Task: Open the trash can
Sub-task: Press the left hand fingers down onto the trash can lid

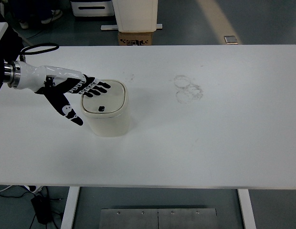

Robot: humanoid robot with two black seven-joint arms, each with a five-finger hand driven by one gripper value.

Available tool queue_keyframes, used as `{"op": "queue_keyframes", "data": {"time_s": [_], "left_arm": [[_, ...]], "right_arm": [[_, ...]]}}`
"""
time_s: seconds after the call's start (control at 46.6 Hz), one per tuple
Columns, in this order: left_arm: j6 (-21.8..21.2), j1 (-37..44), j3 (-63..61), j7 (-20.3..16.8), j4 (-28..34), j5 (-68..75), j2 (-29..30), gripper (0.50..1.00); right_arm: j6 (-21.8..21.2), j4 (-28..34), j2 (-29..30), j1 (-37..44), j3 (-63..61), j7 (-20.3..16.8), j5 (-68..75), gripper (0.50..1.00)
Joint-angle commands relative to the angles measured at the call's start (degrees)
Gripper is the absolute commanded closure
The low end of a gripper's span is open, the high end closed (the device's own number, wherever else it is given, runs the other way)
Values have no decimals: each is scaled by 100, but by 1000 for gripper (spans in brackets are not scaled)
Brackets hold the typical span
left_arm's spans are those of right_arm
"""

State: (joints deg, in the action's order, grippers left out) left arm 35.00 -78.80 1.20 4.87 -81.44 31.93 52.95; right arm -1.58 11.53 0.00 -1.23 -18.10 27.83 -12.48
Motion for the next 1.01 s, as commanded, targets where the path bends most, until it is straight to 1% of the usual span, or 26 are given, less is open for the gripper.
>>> {"op": "queue_keyframes", "data": {"time_s": [0.0,0.386,0.986], "left_arm": [[0,32,3,-4,23,-3,-39,500],[0,164,3,-4,23,-3,-276,500],[0,252,3,-4,23,-3,-267,500]], "right_arm": [[0,-2,0,0,0,3,9,509],[0,-2,0,0,0,-5,0,509],[0,-2,0,0,0,3,9,509]]}}
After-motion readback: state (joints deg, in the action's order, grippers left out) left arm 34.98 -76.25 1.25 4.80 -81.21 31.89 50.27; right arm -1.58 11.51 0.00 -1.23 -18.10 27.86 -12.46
